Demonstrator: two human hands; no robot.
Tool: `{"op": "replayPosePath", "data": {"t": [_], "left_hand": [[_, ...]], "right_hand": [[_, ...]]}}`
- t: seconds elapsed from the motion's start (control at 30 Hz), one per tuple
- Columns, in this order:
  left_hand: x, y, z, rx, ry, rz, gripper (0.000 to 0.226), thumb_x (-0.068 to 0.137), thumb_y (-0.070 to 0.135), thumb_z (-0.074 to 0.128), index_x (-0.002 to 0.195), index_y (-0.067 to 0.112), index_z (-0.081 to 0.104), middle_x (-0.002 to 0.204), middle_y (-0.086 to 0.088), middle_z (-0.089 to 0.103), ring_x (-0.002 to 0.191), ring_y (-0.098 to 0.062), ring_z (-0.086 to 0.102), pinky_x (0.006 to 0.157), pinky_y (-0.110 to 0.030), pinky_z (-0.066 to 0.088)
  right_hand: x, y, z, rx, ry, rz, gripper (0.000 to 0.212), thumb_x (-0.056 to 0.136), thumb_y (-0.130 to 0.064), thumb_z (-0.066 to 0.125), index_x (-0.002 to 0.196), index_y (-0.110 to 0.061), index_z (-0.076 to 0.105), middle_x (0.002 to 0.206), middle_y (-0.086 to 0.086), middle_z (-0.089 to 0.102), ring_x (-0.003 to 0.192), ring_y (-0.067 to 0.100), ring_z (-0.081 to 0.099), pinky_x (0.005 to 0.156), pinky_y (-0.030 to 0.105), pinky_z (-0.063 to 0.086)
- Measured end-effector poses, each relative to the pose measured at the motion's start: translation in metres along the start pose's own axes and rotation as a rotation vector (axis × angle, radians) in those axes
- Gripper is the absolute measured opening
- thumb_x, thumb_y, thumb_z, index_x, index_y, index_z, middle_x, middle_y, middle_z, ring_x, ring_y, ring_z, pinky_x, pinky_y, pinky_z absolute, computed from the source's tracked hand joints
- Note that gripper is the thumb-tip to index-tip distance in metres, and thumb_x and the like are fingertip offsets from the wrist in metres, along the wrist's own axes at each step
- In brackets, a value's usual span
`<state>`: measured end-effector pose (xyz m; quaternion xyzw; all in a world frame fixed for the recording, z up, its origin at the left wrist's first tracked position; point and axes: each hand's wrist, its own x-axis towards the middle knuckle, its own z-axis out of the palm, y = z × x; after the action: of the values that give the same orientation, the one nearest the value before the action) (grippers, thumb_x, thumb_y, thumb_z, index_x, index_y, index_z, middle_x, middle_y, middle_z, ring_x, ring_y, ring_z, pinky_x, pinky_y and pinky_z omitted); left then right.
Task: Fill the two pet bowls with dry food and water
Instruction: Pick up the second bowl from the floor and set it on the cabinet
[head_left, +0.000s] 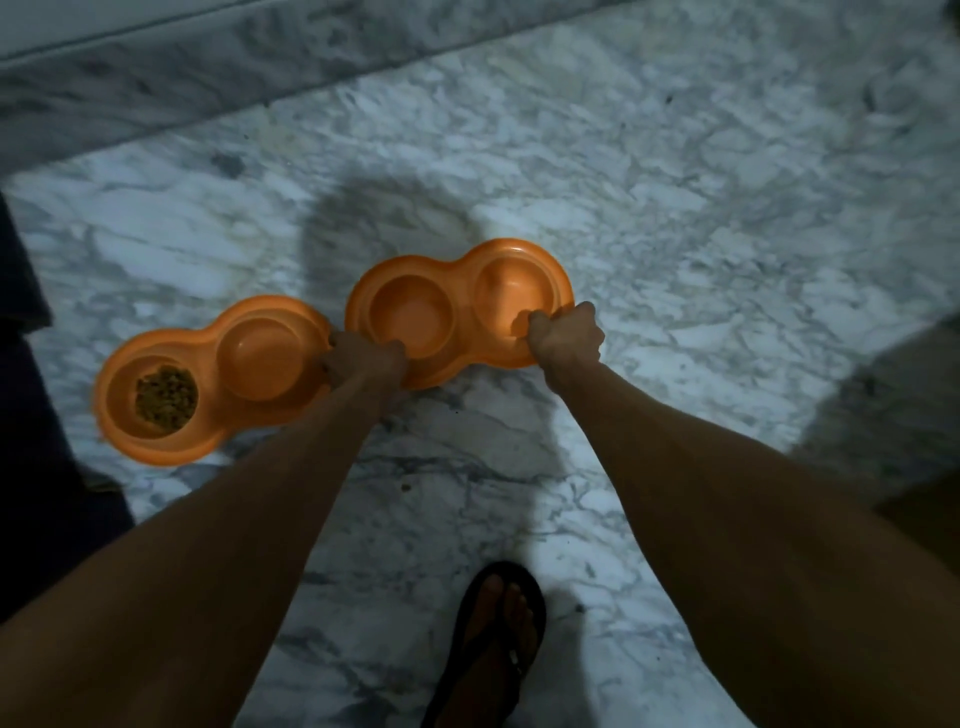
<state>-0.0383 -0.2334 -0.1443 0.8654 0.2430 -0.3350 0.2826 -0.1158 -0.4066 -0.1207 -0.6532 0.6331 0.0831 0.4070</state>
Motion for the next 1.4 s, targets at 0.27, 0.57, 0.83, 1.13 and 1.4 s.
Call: {"op": "replayPosePath", "data": {"t": [0.27, 0.57, 0.83, 1.13, 1.4], "left_hand": [[-0.087, 0.047, -0.118, -0.275, -0.043, 0.056, 0.075, 0.078, 0.034, 0.072, 0.138, 0.005, 0.038, 0.129, -0.022, 0.053, 0.100, -0.036, 0.061, 0.079, -0.049, 0.058], [-0.241, 0.120, -0.337, -0.473, 0.010, 0.175, 0.083, 0.062, 0.043, 0.065, 0.139, 0.018, 0.043, 0.131, -0.015, 0.056, 0.115, -0.038, 0.057, 0.096, -0.050, 0.051], [-0.400, 0.143, -0.520, -0.695, 0.026, 0.326, 0.074, 0.073, 0.032, 0.074, 0.139, 0.017, 0.045, 0.125, -0.006, 0.051, 0.105, -0.030, 0.059, 0.066, -0.036, 0.058], [-0.483, 0.091, -0.662, -0.880, 0.176, 0.312, 0.085, 0.056, 0.044, 0.071, 0.136, 0.023, 0.049, 0.128, -0.011, 0.060, 0.109, -0.033, 0.063, 0.093, -0.051, 0.053], [-0.518, -0.008, -0.771, -1.003, 0.410, 0.202, 0.075, 0.060, 0.037, 0.076, 0.130, 0.024, 0.053, 0.121, -0.009, 0.059, 0.102, -0.035, 0.063, 0.083, -0.050, 0.058]], "right_hand": [[-0.098, -0.079, -0.079, 0.067, 0.048, -0.049, 0.044, 0.083, -0.032, 0.065, 0.115, -0.006, 0.049, 0.099, 0.010, 0.054, 0.100, 0.035, 0.061, 0.090, 0.049, 0.054], [-0.301, -0.223, -0.206, 0.246, 0.053, -0.060, 0.054, 0.081, -0.037, 0.066, 0.125, -0.011, 0.047, 0.123, 0.017, 0.055, 0.106, 0.040, 0.059, 0.092, 0.046, 0.052], [-0.500, -0.306, -0.321, 0.436, 0.084, -0.126, 0.056, 0.077, -0.035, 0.069, 0.125, -0.014, 0.048, 0.105, 0.007, 0.050, 0.098, 0.039, 0.065, 0.085, 0.049, 0.057], [-0.656, -0.350, -0.344, 0.404, -0.002, -0.321, 0.060, 0.075, -0.039, 0.069, 0.125, -0.015, 0.048, 0.116, 0.013, 0.058, 0.099, 0.039, 0.063, 0.086, 0.050, 0.057], [-0.775, -0.368, -0.292, 0.333, -0.220, -0.508, 0.050, 0.075, -0.036, 0.070, 0.114, -0.015, 0.050, 0.120, 0.015, 0.056, 0.104, 0.037, 0.058, 0.087, 0.052, 0.057]]}}
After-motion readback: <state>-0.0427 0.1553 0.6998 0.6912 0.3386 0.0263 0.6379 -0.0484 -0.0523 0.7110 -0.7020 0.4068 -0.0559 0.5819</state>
